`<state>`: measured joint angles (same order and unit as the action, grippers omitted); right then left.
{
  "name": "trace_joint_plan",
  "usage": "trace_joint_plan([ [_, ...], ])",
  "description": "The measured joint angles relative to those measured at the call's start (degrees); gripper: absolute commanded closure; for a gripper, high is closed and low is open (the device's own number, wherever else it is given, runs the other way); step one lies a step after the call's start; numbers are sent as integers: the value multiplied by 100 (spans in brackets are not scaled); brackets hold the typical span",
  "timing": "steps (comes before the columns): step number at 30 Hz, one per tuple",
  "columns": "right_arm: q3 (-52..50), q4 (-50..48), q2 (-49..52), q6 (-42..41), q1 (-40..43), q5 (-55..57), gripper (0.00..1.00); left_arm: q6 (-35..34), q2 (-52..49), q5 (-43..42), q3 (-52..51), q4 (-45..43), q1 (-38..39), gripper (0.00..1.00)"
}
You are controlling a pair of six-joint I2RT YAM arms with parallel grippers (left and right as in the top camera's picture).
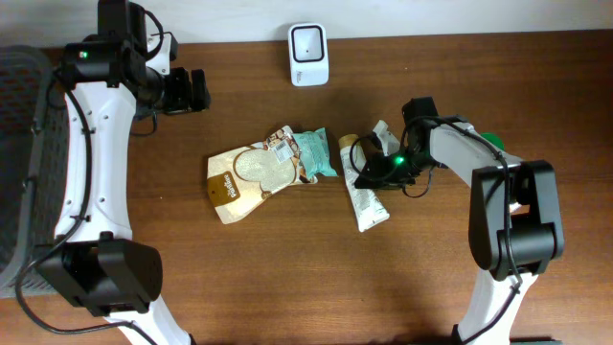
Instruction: Scan the item barcode
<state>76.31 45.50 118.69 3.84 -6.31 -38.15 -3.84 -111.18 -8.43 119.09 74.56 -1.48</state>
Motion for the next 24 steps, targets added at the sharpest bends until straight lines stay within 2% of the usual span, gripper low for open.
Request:
trace_joint_plan([
  [1,2,9,0,2,0,-63,96,0,0,0,0,0,0,1],
  [8,76,188,42,2,59,-417,96,0,0,0,0,0,0,1],
  [15,214,728,33,302,509,-1032,96,0,0,2,0,0,0,1],
  [19,223,815,-223,525,743,-1626,96,0,0,0,0,0,0,1],
  [24,234,828,-1152,1075,782,-2546,96,0,0,0,0,0,0,1],
])
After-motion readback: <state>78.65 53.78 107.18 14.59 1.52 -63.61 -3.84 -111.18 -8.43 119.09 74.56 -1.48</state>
